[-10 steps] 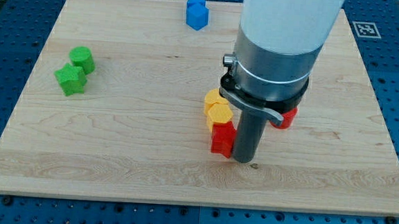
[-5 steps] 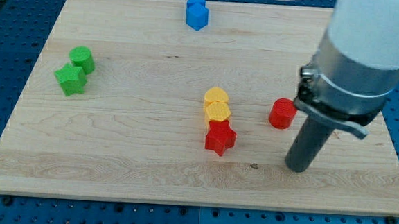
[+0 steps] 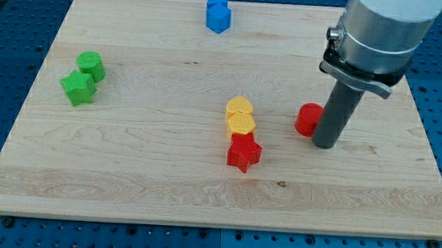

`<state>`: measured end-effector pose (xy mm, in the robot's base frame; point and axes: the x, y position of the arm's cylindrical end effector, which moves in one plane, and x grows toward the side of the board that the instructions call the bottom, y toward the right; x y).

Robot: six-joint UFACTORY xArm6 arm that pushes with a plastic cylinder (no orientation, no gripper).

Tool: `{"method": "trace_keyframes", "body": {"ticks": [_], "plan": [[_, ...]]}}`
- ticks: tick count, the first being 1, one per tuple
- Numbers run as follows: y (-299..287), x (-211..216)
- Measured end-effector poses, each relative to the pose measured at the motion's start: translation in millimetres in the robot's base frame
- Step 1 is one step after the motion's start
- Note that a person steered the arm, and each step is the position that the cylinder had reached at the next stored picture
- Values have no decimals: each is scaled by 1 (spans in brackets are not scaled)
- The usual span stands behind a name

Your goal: Slide the red circle a bit up

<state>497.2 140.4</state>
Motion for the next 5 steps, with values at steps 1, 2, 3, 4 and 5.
{"method": "trace_keyframes", "body": {"ticks": [1, 2, 3, 4, 5], "plan": [[-2, -11], [-12, -11], [-43, -14], [-59, -18], [-37, -18]]}}
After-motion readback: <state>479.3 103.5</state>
